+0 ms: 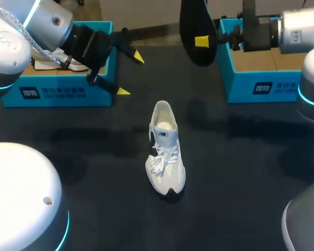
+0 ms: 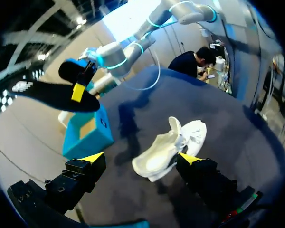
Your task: Take the shoe out of the shoebox, open the shoe tongue, remove and reinsert the insole, then place the shoe into the shoebox
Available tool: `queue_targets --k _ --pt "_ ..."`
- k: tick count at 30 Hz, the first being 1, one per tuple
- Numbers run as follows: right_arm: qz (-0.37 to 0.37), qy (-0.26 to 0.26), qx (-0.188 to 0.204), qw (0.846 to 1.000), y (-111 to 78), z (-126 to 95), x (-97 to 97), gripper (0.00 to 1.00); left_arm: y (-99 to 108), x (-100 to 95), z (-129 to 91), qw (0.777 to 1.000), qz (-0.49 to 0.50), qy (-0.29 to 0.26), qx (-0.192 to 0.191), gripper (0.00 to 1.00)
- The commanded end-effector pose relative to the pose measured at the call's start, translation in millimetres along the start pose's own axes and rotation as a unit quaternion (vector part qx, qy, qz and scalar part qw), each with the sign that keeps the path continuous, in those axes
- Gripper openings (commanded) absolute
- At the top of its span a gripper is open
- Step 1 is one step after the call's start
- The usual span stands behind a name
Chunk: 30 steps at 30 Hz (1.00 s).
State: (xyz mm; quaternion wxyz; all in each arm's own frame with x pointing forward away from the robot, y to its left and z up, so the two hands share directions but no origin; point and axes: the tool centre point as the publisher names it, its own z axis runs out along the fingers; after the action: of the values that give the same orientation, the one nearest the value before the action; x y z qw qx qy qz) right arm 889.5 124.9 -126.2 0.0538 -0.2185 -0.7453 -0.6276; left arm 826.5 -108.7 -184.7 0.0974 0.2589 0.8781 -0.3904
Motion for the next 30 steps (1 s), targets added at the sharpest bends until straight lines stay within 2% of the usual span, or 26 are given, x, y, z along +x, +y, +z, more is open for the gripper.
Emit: queue_targets --k 1,6,15,24,30 --pt "0.003 0.004 -0.014 1.000 -11.3 11.4 -1.9 0.00 4.5 4.5 6.1 0.998 -0.048 0.014 -0.036 1.00" --pt "0.008 0.004 -0.021 1.000 -19.4 15.3 -0.9 0.00 16.1 11.8 11.5 0.993 -0.111 0.021 -0.042 1.00" --pt "0.020 0.021 -0.041 0.999 -38.7 33.5 -2.9 0.00 47.2 28.9 25.3 0.970 -0.230 0.015 -0.078 1.00" --pt "0.028 0.043 -0.050 0.997 -51.7 55.4 -1.0 0.00 65.1 52.9 43.1 0.957 -0.268 0.028 -0.104 1.00" --pt "0.050 0.054 -0.064 0.995 -63.4 65.3 4.8 0.00 73.3 61.0 49.1 0.950 -0.284 0.030 -0.124 1.00"
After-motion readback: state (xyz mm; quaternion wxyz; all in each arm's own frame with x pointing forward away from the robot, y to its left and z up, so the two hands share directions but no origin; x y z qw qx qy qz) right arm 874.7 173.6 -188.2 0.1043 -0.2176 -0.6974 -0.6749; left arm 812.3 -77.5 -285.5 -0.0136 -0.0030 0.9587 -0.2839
